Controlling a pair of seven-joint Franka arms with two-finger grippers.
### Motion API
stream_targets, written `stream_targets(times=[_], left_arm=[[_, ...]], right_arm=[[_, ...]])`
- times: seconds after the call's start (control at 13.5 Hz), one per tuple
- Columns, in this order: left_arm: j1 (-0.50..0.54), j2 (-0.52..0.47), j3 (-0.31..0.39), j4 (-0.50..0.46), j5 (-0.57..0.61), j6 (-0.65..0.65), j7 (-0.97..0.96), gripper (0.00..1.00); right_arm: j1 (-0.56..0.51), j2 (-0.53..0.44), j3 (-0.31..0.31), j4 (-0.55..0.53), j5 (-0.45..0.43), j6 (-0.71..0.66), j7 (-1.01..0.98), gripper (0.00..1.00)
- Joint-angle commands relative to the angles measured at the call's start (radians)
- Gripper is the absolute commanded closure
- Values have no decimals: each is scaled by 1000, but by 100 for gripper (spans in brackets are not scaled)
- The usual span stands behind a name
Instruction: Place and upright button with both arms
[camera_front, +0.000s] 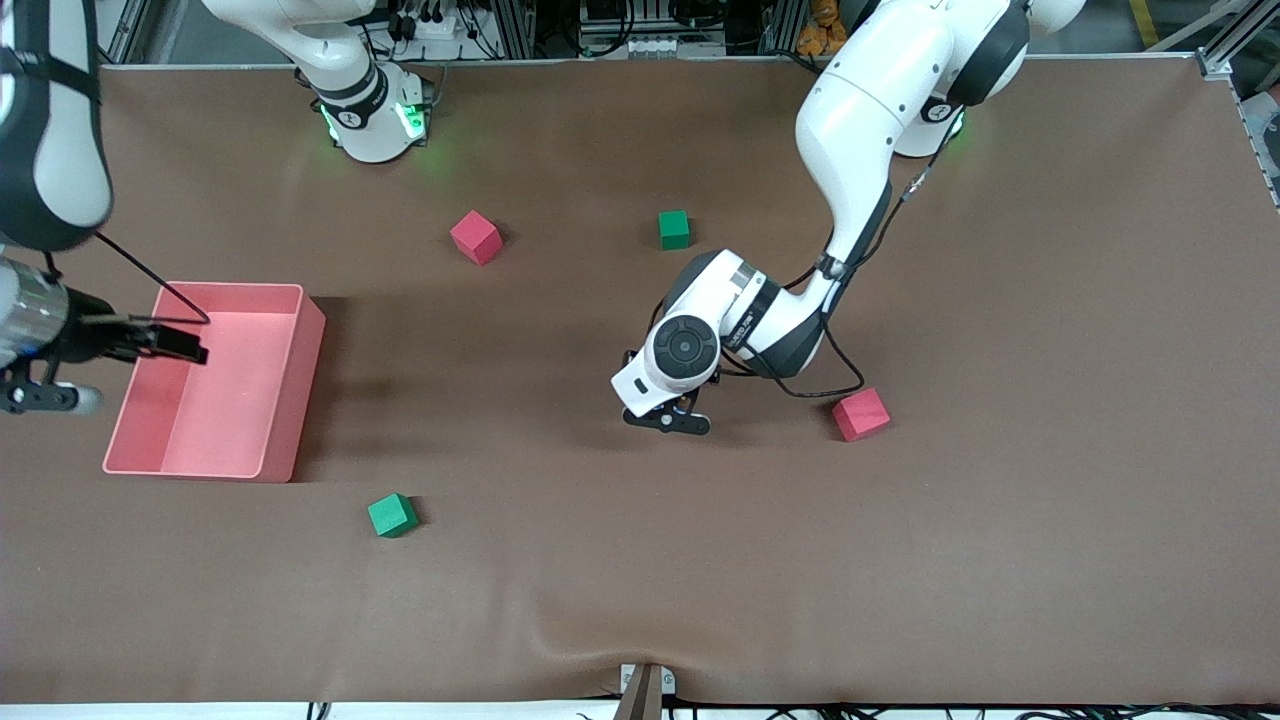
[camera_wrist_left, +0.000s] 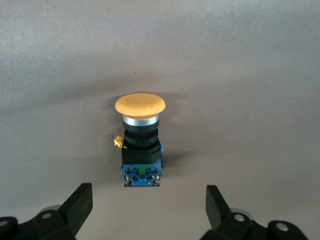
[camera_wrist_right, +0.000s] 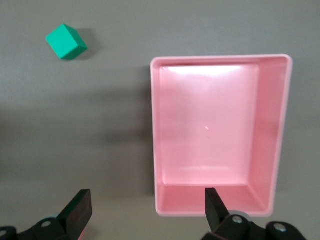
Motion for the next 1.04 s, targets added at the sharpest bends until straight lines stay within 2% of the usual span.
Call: stream_targets(times=[0.0, 0.07, 0.3, 0.52, 0.96], left_arm=[[-9, 1, 14, 15, 19, -4, 18, 0], [-10, 2, 14, 15, 19, -2, 15, 4], [-19, 10, 22, 15, 49, 3, 18, 7], [-19, 13, 21, 14, 53, 4, 19, 8], [-19, 31, 21, 12, 53, 12, 19, 18]], right_arm=[[-42, -3, 9, 159, -25, -158, -2, 0], [-60, -3, 9, 201, -23, -193, -2, 0], [-157, 5, 9, 215, -8, -240, -89, 0], [-156, 5, 12, 217, -14, -241, -87, 0], [-153, 3, 12, 217, -13, -241, -87, 0]])
